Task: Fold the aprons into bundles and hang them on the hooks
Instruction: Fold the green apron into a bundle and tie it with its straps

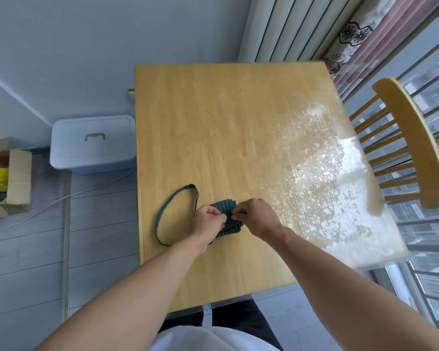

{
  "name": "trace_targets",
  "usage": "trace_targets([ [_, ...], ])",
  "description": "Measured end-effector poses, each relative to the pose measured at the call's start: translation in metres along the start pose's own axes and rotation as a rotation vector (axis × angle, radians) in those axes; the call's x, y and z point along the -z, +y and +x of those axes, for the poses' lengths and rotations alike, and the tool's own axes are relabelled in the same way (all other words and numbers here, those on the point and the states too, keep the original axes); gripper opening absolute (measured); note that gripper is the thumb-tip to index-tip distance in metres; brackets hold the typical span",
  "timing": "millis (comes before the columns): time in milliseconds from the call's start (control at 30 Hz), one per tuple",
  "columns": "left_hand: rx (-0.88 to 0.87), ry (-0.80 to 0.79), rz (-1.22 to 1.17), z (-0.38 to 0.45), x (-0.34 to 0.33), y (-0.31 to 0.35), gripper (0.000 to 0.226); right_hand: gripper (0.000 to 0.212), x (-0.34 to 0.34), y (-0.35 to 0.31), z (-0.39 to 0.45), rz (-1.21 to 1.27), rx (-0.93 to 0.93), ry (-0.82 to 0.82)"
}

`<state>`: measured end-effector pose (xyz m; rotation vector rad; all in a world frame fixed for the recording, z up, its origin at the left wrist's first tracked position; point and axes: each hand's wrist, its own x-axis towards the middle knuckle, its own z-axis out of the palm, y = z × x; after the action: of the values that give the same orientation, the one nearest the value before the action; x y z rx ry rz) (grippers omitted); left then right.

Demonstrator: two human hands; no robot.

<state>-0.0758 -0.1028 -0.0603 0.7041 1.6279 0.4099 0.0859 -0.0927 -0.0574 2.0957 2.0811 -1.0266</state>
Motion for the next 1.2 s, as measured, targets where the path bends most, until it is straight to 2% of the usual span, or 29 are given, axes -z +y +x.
trace_targets([
  [133, -0.021, -0.045, 0.027, 0.005, 0.001, -0.001, 0.023, 0.013, -0.002, -0.002, -0.001, -0.016, -0.008, 0.006],
  [267, 0.119, -0.04, -0.08, 0.007, 0.007, 0.006, 0.008, 0.015, -0.003, 0.001, -0.004, 0.001, -0.007, 0.005],
  [333, 0.196, -0.025, -0.169, 0.005, 0.01, 0.009, 0.01, 0.017, -0.004, 0.001, -0.006, -0.006, -0.004, 0.005],
  [433, 0.209, -0.046, -0.099, 0.008, 0.011, 0.01, 0.013, 0.018, -0.004, -0.001, -0.008, -0.068, -0.025, 0.013],
  [700, 0.121, -0.123, 0.261, 0.007, 0.013, 0.022, 0.014, 0.021, -0.009, -0.005, -0.007, -0.198, -0.052, 0.089],
  [900, 0.08, -0.036, 0.254, 0.008, 0.015, 0.011, 0.016, 0.022, -0.01, 0.005, -0.009, -0.152, -0.056, 0.098],
  [1100, -0.087, 0.026, 0.417, 0.01, 0.015, 0.003, 0.006, 0.025, -0.012, 0.008, -0.009, -0.195, -0.022, 0.092],
  [1200, -0.212, 0.033, 0.612, 0.01, 0.018, 0.002, 0.007, 0.025, -0.011, 0.009, -0.009, -0.232, -0.018, 0.095],
])
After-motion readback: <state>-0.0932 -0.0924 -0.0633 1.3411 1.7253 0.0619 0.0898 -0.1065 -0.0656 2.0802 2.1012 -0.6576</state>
